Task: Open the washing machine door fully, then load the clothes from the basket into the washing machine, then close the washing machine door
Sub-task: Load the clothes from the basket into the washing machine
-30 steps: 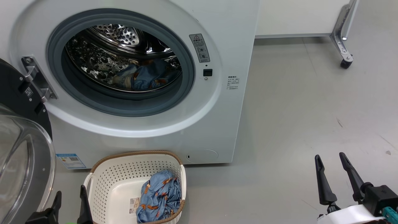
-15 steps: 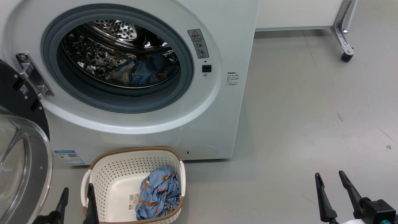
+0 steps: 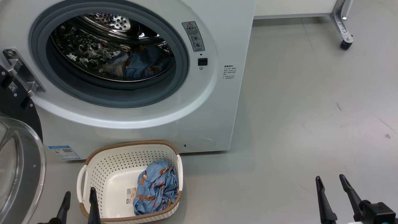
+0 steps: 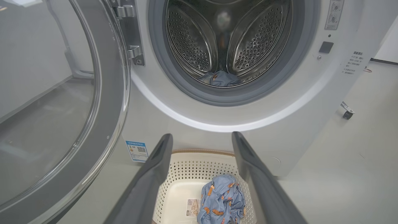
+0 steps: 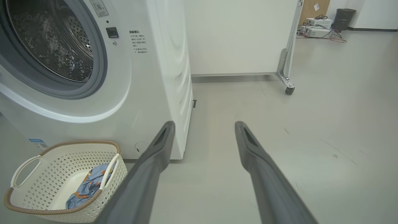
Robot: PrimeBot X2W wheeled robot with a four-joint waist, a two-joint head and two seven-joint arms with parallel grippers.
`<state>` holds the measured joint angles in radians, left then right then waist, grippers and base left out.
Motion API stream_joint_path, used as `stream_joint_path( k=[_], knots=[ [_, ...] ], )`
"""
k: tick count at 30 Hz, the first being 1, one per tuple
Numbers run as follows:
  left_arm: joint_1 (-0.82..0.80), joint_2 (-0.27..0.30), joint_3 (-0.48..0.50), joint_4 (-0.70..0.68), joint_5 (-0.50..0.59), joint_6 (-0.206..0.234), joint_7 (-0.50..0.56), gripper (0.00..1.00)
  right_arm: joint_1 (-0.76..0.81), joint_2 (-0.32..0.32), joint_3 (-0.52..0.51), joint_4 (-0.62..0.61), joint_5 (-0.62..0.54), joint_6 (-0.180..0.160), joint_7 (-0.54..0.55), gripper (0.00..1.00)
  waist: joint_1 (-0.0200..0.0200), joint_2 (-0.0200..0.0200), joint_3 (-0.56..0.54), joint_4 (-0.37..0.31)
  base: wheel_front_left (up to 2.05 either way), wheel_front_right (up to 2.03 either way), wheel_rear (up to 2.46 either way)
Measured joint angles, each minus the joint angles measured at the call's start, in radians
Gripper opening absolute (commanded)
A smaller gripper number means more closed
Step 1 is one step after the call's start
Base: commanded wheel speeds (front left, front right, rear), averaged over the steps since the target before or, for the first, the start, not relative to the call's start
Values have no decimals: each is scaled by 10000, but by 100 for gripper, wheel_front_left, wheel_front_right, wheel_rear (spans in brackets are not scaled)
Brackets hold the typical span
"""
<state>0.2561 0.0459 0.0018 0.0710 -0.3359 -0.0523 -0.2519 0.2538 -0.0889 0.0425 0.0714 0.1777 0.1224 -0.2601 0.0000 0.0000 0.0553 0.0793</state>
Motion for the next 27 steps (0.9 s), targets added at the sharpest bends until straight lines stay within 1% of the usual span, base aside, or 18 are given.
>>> stream_joint_path(
  k=[3, 7, 10, 16, 22, 26, 27],
  knots=[
    [16, 2, -94, -153, 4, 0, 0, 100, -53, 82, 13, -71, -4, 0, 0, 100, 0, 0, 251, -109, 0, 0, 0],
    [-46, 10, -188, 75, 29, 0, 4, 100, -315, 173, 157, -165, -27, 0, 0, 100, 0, 0, 591, -261, 0, 0, 0],
    [-182, 67, -192, 278, 40, 0, 301, 100, -533, 242, 359, -238, -48, 0, 0, 100, 0, 0, 886, -420, 0, 0, 0],
    [-1046, 224, -173, 614, -23, 0, 1091, 100, -1066, 303, 510, -399, -117, 0, 0, 100, 0, 0, 1556, -870, 0, 0, 0],
    [-1771, 383, -81, 1151, -385, -2, 2004, 100, -1437, 407, 631, -485, -119, 0, 0, 100, 0, 0, 2288, -1449, 0, 0, 0],
    [-2304, 623, -82, 1634, -614, -23, 2640, 100, -1791, 453, 706, -579, -119, 0, 0, 100, 0, 0, 2828, -1835, 0, 0, 0],
    [-2471, 706, -100, 1756, -650, -107, 2807, 100, -1880, 458, 734, -587, -121, 0, 0, 100, 1, 0, 2967, -1924, 0, 0, 0]
  ],
)
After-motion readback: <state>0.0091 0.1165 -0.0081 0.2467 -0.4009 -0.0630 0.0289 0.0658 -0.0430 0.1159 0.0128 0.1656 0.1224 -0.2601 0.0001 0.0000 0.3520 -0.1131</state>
